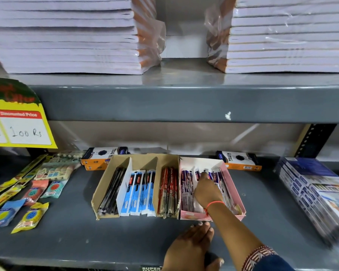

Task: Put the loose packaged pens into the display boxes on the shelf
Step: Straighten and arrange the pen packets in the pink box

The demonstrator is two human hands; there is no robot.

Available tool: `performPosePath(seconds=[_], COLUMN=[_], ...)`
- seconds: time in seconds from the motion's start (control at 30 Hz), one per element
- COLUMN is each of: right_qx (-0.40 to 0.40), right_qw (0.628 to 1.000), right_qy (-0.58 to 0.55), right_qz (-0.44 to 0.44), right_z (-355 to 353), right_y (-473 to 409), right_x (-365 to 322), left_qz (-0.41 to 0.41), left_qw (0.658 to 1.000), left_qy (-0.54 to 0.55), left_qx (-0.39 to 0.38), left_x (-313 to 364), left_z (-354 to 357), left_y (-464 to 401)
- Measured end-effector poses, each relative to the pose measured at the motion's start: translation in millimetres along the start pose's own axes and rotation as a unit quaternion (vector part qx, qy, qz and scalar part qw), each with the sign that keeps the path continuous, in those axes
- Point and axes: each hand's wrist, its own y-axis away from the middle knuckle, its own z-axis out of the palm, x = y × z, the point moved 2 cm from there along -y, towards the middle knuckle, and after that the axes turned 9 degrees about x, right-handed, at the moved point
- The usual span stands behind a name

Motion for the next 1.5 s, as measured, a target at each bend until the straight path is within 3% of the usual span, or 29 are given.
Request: performPosePath(seconds=[0.2,0.37,0.47,0.67,0.83,1.03,1.13,1.27,1.5], right_qx=[-0.001,0.047,0.026,-0.013,0.019,-0.052,-0.022,0.041,0.013], right_qw=[0.996,0.987,0.984,0.992,0.992,0.990,0.993,0.980,0.987], right_qy=[0.088,0.146,0.178,0.124,0.125,0.125,0.117,0.197,0.153], right_qz=[-0.020,-0.036,-0.006,0.005,0.017,0.027,0.014,0.017,0.055], right_z=[-4.9,-8.7,-3.3,6.3,-3.2,5.8,2.4,-11.8,-14.4], right_y=[-2.4,-0.9,3.0,8.5,7.9,11.3,12.9,14.0,9.3], right_x=[0.7,9.0,20.2,17.9,21.0,24.8,18.5,22.2,30.1], left_qz=[0.030,0.034,0.026,0.020,0.024,-0.003,-0.007,-0.006,-0.010], left_qw=[0.997,0.997,0.998,0.999,0.998,0.999,1.000,1.000,1.000], left_qy=[-0.009,-0.005,0.006,0.022,0.007,0.031,0.021,0.015,0.022], left_qx=[0.073,0.076,0.051,0.031,0.057,-0.016,-0.011,-0.008,-0.006], left_x=[-0.6,-2.7,-3.9,-3.3,-3.0,-1.8,-1.1,-1.5,-2.6], left_z=[2.9,7.6,9.9,3.5,-0.9,1.5,1.4,2.5,6.0], left_y=[0.1,2.0,3.1,3.7,-0.2,3.5,2.7,3.0,3.8])
